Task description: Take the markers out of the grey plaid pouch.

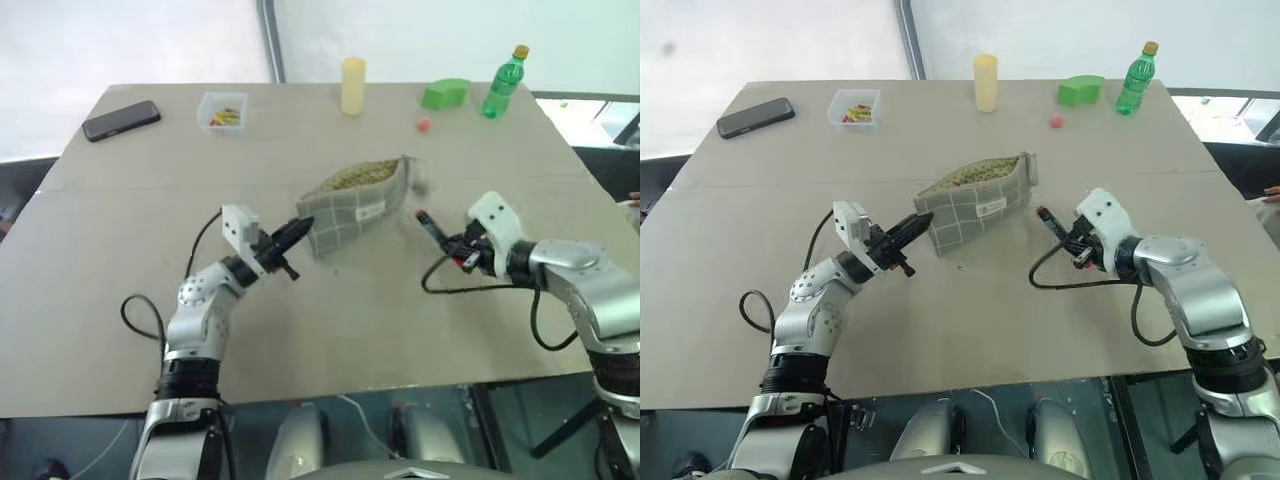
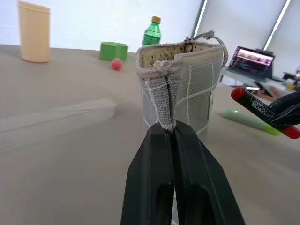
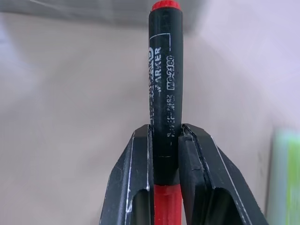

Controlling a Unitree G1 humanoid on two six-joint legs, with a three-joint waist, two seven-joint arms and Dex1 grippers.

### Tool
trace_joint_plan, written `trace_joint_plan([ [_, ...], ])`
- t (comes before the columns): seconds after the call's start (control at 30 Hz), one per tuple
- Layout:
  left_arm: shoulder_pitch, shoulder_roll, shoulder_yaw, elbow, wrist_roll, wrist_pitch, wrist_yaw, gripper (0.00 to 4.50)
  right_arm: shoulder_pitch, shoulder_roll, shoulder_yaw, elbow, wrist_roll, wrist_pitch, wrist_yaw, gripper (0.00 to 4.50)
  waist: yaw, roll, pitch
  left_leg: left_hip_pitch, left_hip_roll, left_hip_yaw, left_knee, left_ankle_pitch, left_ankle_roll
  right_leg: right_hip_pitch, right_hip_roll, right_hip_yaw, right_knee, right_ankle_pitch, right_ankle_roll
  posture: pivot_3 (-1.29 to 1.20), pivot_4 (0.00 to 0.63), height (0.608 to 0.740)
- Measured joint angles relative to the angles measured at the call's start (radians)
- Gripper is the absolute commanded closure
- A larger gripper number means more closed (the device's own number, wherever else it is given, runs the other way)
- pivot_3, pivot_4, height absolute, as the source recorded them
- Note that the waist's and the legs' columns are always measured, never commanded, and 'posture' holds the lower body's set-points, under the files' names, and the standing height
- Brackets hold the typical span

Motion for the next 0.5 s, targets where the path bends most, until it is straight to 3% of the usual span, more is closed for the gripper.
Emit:
trace_joint_plan([
  [0.07, 0.001, 0.000, 0.008, 0.010, 0.010, -0.023, 0.012, 4.50, 0.000, -0.009, 0.011, 0.043, -0.010, 0.004, -0.017, 4.25, 0.000, 0.000, 0.000, 0.000, 0.000, 0.000, 0.000, 0.000, 0.000, 0.000, 0.000, 0.000, 0.000, 0.000, 0.000, 0.00, 0.150, 0.740],
  [0.23, 0.016, 0.004, 0.010, 0.010, 0.014, -0.049, 0.015, 4.50, 0.000, -0.035, 0.073, 0.105, -0.044, -0.041, -0.026, 1.81, -0.001, 0.000, 0.000, 0.000, 0.000, 0.001, 0.000, 0.000, 0.000, 0.000, 0.000, 0.000, 0.000, 0.000, 0.000, 0.00, 0.150, 0.740],
  [0.33, 0.037, 0.032, 0.011, 0.008, 0.035, -0.077, 0.015, 4.50, 0.002, -0.060, 0.084, 0.102, -0.059, -0.063, -0.030, 0.62, -0.001, 0.000, 0.000, 0.000, 0.000, 0.000, 0.000, 0.000, 0.000, 0.000, 0.000, 0.000, 0.000, 0.000, 0.000, 0.00, 0.150, 0.740],
  [0.5, 0.116, 0.176, 0.040, 0.040, 0.129, -0.246, 0.002, 4.50, 0.042, -0.064, 0.017, -0.063, 0.017, -0.044, -0.008, 0.62, -0.009, 0.001, 0.001, 0.000, 0.001, 0.001, -0.001, 0.000, 0.000, -0.002, 0.001, 0.001, 0.000, 0.000, 0.000, 0.00, 0.150, 0.740],
])
